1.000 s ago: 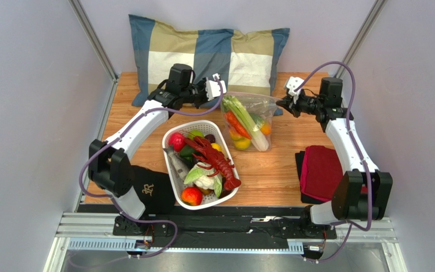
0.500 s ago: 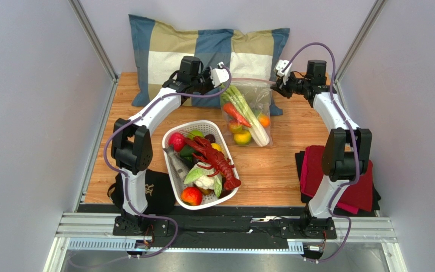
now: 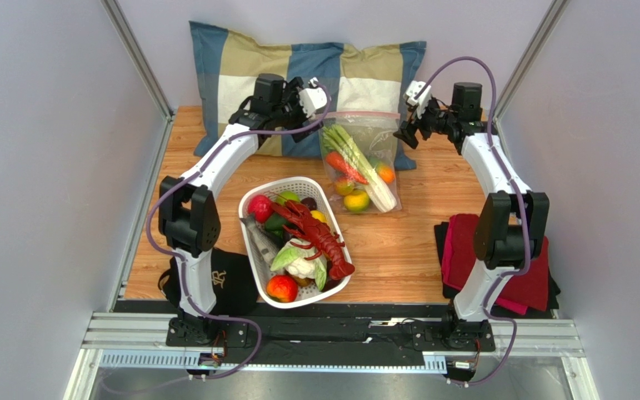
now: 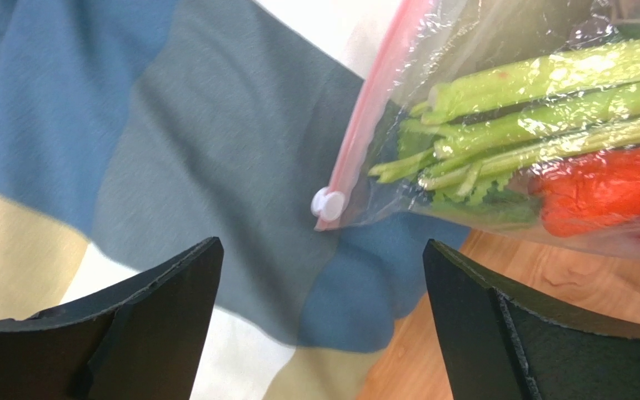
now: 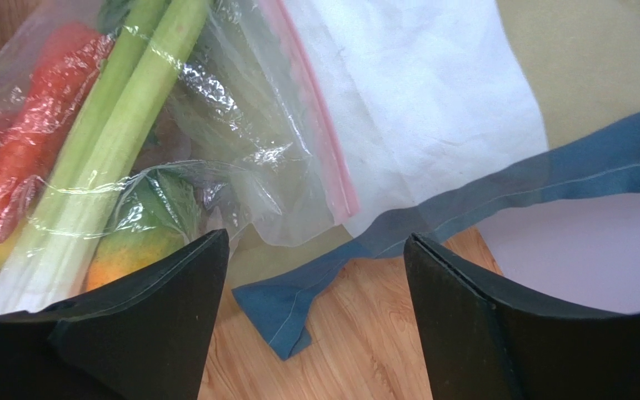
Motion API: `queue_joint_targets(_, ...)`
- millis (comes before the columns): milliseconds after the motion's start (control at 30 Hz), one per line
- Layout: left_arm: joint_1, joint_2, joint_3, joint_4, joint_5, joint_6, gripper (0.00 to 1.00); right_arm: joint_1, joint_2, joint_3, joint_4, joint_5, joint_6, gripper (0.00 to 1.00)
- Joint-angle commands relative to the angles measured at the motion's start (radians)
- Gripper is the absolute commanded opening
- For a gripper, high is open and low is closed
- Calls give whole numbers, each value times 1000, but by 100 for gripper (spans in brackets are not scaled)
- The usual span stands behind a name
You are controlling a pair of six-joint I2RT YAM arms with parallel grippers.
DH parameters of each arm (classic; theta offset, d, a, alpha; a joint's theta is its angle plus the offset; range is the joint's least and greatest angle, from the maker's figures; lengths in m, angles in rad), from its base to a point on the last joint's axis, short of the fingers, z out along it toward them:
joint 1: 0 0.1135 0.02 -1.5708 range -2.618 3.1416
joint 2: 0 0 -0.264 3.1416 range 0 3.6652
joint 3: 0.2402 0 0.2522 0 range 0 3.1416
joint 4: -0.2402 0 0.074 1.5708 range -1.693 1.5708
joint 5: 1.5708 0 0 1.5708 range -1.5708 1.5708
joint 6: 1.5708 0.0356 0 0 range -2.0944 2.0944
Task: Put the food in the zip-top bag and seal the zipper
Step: Place the zipper food storage bag at the center of the board, then reset both arms
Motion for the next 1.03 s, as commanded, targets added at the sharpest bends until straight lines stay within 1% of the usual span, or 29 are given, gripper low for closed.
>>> queue_joint_targets(0,26,-177,51,-71,15,-122,99,-56,-165,-8,15,-5,111,86)
queue_joint_targets(67,40,-232,52,-131,31,-174,99,-73,-219,-28,13,-12,167,87)
queue_joint_targets(133,71,-273,78,-187,51,-268,99,-97,-256,-42,5,-17,221,87)
queue_joint_targets(200,109,-292,116,-296,85,-358,99,-123,-308,-56,-25,-12,261,87)
queue_joint_targets(267,143,-292,182,-419,140,-412,99,-140,-340,-68,-48,-6,327,88)
queue_joint_targets(300,161,-295,199,-450,162,-470,99,-157,-371,-86,-64,9,350,88)
queue_joint_targets(333,205,-292,233,-512,189,-493,99,-165,-383,-100,-65,20,376,88)
queue_joint_targets(367,224,-290,248,-542,237,-513,99,-176,-395,-111,-68,24,426,88)
queue_joint_targets(433,285,-290,262,-611,269,-576,99,-209,-420,-140,-90,43,483,88)
queue_joint_targets(467,307,-290,259,-632,284,-591,99,-222,-426,-148,-100,46,550,87)
queue_joint_targets(500,327,-295,253,-651,288,-616,99,-248,-429,-157,-126,57,580,87)
queue_joint_targets(600,414,-336,147,-660,315,-665,99,-295,-432,-191,-186,109,709,85)
queue_joint_targets(633,440,-347,86,-657,323,-671,99,-308,-435,-211,-203,110,730,85)
queue_joint_targets(700,497,-387,14,-636,315,-691,99,-341,-446,-240,-229,119,779,85)
queue_joint_targets(733,512,-401,-56,-613,311,-694,99,-349,-452,-260,-232,129,786,85)
queue_joint_targets(767,535,-414,-92,-604,302,-693,99,-357,-470,-295,-237,138,789,85)
queue_joint_targets(900,549,-486,-256,-547,236,-670,99,-377,-507,-382,-240,182,790,85)
queue_joint_targets(1000,549,-494,-285,-541,194,-687,99,-381,-515,-413,-243,190,807,85)
